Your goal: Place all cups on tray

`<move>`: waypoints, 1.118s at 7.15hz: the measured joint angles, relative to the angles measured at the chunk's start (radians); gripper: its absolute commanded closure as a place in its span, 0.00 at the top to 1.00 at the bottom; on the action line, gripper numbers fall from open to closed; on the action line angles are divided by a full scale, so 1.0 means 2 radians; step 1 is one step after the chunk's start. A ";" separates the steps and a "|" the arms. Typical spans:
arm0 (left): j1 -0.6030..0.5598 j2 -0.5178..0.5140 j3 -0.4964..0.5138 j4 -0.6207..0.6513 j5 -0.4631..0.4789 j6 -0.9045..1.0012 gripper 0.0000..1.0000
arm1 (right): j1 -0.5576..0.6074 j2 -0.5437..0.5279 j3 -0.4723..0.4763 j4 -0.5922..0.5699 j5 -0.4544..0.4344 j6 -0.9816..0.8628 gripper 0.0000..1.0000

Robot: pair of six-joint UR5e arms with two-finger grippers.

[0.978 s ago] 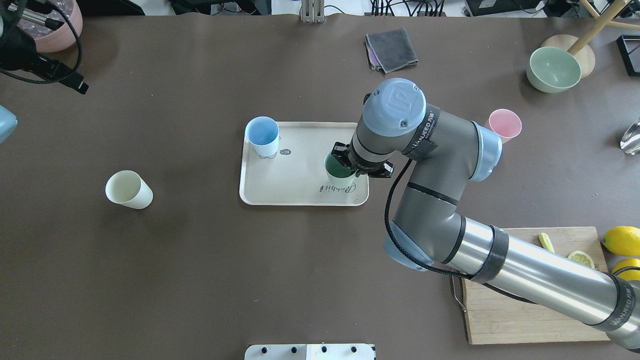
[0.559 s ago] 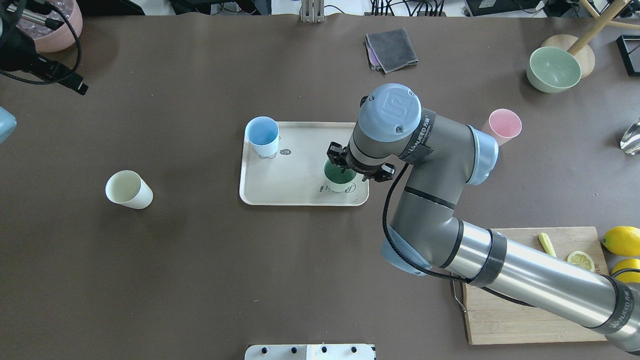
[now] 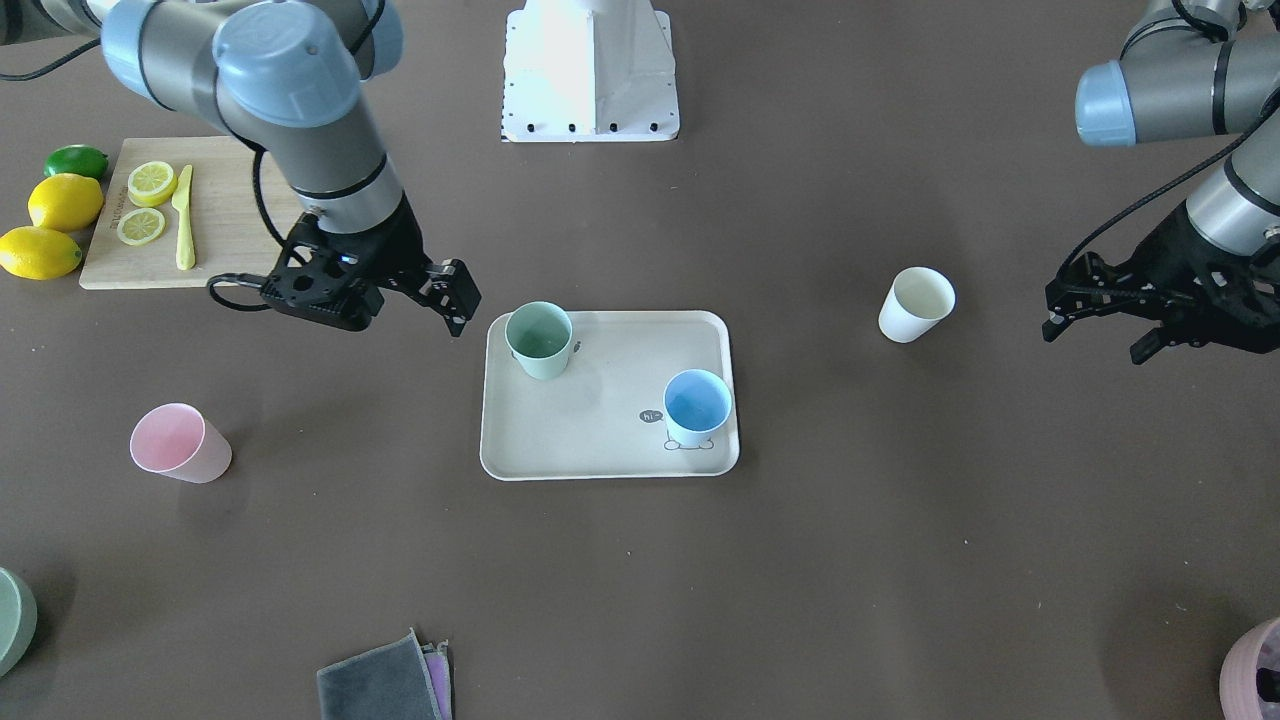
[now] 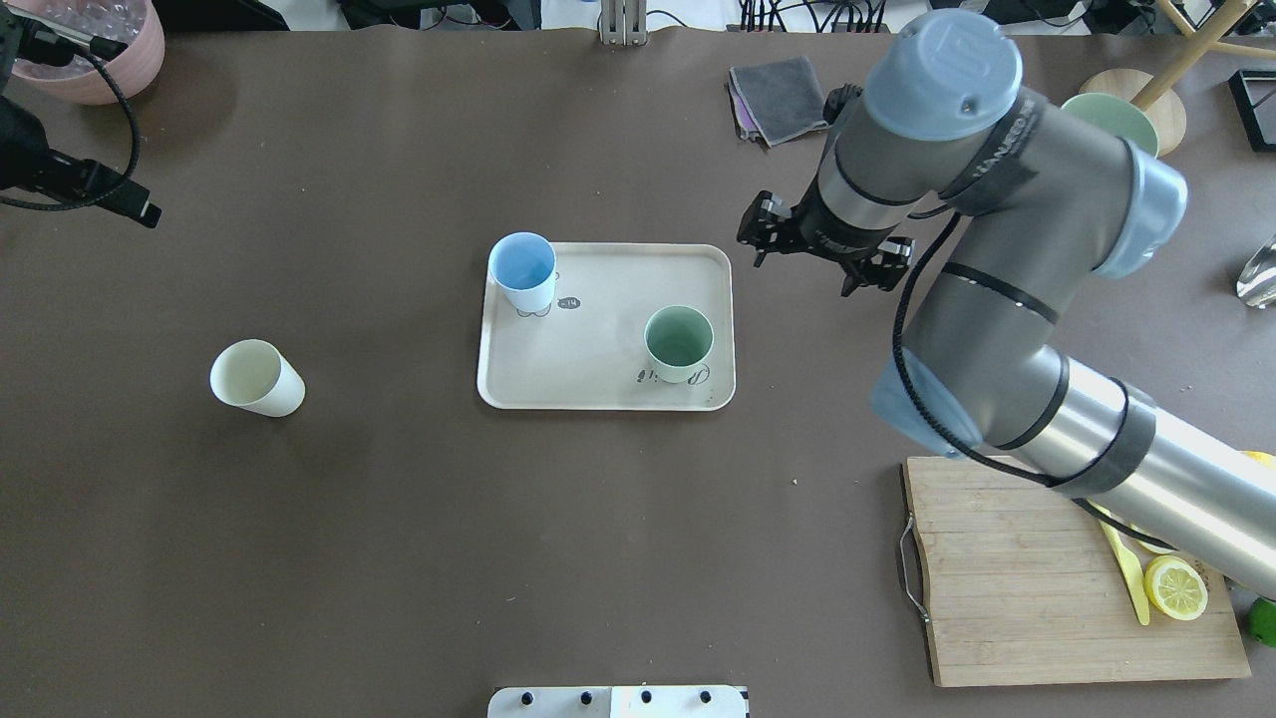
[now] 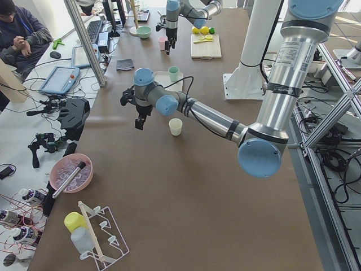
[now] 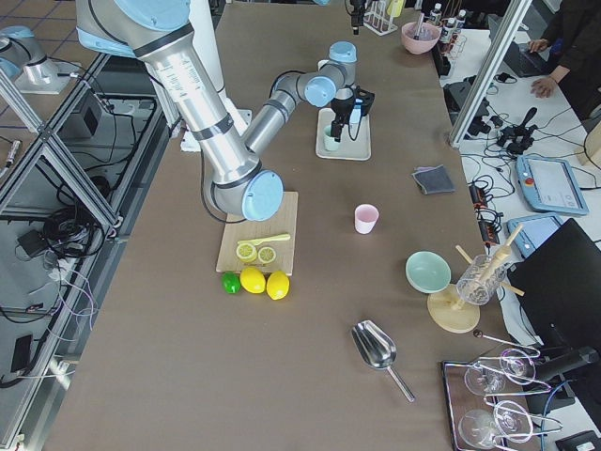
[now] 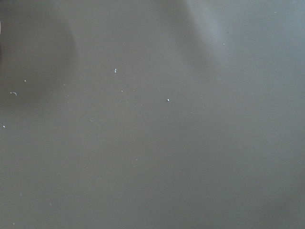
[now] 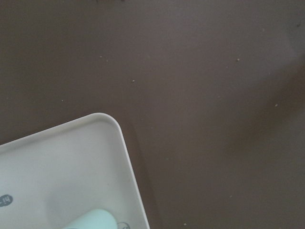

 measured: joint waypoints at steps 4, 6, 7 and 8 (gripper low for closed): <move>0.102 0.080 -0.026 -0.120 0.030 -0.154 0.98 | 0.134 -0.110 0.022 0.001 0.064 -0.239 1.00; 0.127 0.080 -0.009 -0.136 0.048 -0.173 0.93 | 0.170 -0.141 0.021 0.002 0.081 -0.311 1.00; 0.135 0.079 0.001 -0.146 0.057 -0.177 0.89 | 0.177 -0.148 0.021 0.003 0.083 -0.327 1.00; 0.146 0.077 0.011 -0.159 0.068 -0.185 0.79 | 0.180 -0.154 0.020 0.003 0.084 -0.339 1.00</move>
